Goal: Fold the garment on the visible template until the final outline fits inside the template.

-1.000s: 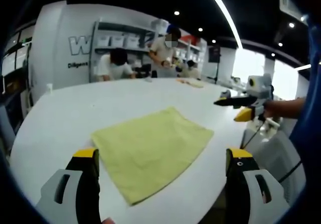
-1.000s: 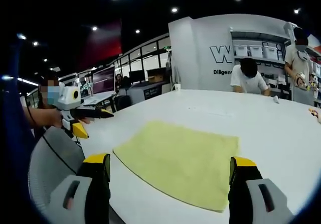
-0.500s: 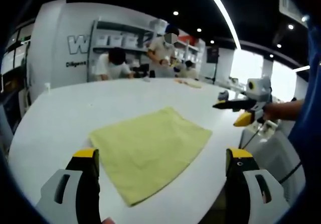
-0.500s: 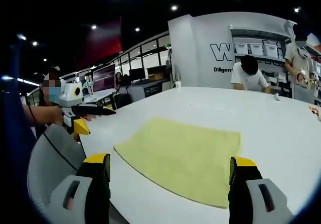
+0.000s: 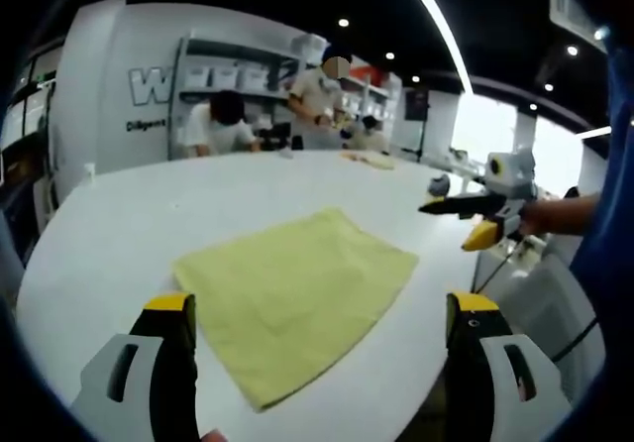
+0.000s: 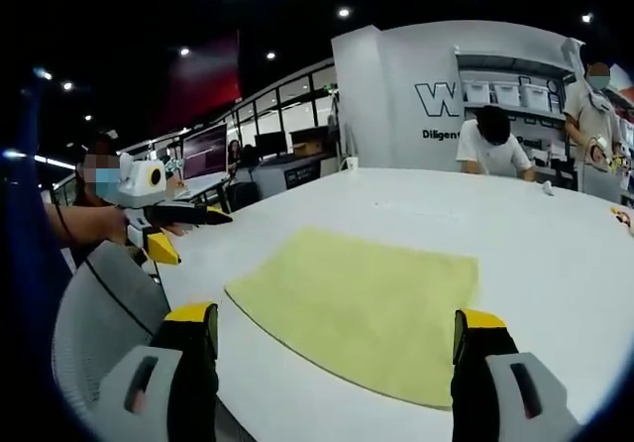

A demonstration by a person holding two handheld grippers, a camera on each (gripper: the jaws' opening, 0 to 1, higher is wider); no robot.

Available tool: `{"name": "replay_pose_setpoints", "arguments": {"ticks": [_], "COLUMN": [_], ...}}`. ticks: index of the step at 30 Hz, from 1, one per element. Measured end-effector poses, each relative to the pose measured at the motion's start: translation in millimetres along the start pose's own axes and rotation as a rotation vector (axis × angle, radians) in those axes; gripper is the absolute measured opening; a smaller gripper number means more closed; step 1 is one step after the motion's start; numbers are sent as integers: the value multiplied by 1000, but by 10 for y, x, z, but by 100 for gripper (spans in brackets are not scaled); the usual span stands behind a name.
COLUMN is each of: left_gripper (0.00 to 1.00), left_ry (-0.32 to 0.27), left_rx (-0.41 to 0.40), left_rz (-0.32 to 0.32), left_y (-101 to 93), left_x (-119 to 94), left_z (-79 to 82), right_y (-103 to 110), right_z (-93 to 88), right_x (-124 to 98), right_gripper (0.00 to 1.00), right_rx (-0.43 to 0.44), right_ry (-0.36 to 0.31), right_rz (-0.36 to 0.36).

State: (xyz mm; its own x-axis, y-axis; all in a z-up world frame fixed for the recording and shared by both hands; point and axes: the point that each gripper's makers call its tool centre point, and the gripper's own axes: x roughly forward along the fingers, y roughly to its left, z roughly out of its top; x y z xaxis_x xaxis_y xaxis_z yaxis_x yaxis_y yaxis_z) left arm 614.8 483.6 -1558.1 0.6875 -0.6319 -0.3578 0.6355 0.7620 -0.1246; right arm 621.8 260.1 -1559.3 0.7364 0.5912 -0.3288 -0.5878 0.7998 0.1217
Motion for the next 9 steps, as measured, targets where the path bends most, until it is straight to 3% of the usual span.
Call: {"name": "replay_pose_setpoints", "arguments": {"ticks": [9], "left_gripper": [99], "left_ry": [-1], "left_rx": [-10], "left_rz": [-22], "left_y": [10], "left_x": [15], "left_z": [-22], "right_y": [87], "right_z": [-83], "right_x": [15], "right_gripper": [99], "right_rx": [7], "right_ry": [18], "right_rz": [1]}}
